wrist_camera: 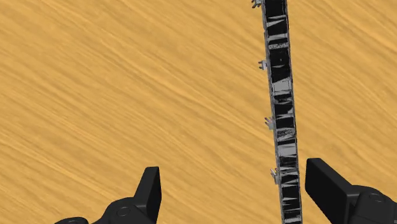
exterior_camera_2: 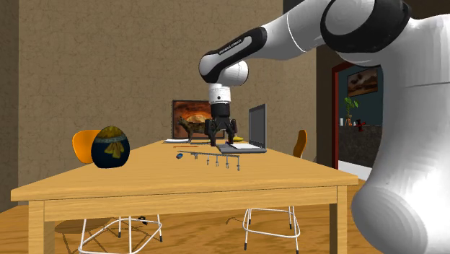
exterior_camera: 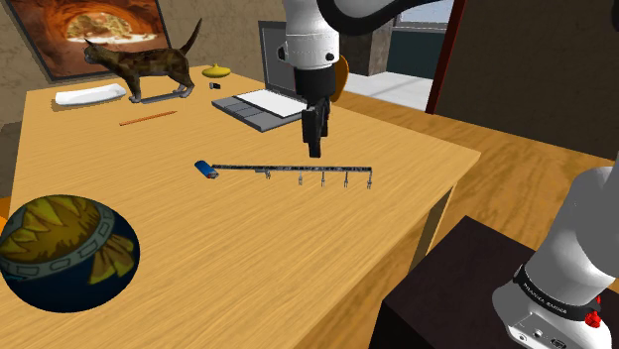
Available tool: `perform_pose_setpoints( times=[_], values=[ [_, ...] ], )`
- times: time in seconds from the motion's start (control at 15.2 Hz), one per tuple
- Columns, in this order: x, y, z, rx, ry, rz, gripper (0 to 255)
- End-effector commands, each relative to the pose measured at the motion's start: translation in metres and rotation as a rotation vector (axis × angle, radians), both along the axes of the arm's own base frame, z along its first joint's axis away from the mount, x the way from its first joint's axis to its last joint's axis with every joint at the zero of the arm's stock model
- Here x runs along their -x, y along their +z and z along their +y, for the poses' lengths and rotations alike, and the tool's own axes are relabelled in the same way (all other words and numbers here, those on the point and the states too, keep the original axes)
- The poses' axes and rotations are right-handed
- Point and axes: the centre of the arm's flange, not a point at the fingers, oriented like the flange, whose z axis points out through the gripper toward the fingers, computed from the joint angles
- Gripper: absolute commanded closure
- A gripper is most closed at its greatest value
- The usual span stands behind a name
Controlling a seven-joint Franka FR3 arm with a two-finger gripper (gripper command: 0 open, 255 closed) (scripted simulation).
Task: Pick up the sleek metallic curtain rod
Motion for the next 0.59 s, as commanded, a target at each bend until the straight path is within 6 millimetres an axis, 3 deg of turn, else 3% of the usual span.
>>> perform_pose_setpoints(
  times=[0.0, 0.26, 0.53],
  values=[
    [-0.007, -0.001, 0.026, -0.006, 0.039, -0.002, 0],
    [-0.014, -0.002, 0.074, -0.014, 0.112, -0.006, 0],
    [-0.014, -0.023, 0.074, -0.014, 0.112, -0.006, 0]
  ],
)
